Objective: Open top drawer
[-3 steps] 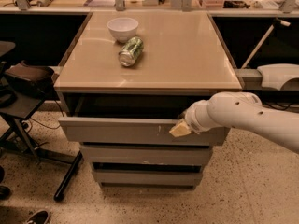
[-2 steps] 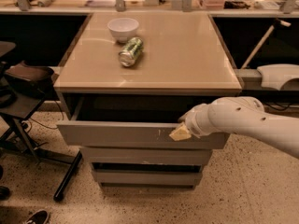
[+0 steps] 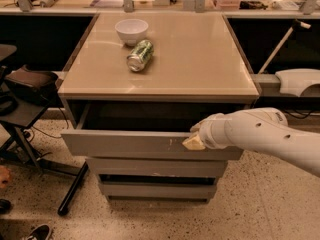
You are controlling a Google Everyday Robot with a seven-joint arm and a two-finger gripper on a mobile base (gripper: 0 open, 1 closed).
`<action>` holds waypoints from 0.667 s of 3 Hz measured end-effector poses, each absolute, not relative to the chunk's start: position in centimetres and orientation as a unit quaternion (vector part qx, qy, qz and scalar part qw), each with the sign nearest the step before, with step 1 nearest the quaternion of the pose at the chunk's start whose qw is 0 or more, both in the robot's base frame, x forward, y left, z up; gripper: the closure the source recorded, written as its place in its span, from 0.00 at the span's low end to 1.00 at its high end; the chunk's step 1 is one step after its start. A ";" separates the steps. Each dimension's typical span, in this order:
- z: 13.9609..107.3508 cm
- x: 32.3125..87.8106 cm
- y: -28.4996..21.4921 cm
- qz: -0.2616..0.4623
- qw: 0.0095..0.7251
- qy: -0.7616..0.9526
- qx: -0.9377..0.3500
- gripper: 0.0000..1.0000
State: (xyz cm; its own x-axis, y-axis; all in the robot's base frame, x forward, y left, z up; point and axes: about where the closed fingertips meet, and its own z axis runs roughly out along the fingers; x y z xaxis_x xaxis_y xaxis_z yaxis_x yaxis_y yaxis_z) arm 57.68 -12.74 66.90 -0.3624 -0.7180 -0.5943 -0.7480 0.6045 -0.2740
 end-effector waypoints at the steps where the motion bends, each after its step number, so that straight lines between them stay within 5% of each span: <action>1: 66.9 56.8 -12.8 0.022 0.347 0.828 -0.439 1.00; 2: 66.9 55.5 -12.9 0.023 0.346 0.833 -0.432 1.00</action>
Offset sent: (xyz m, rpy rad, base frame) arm -0.4614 -0.0860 0.0161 0.1675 0.2344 -0.4333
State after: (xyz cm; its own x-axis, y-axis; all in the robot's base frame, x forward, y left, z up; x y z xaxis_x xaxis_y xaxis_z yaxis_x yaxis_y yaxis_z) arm 55.53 -12.92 66.94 -0.3874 -0.7037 -0.5956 -0.7359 0.6252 -0.2600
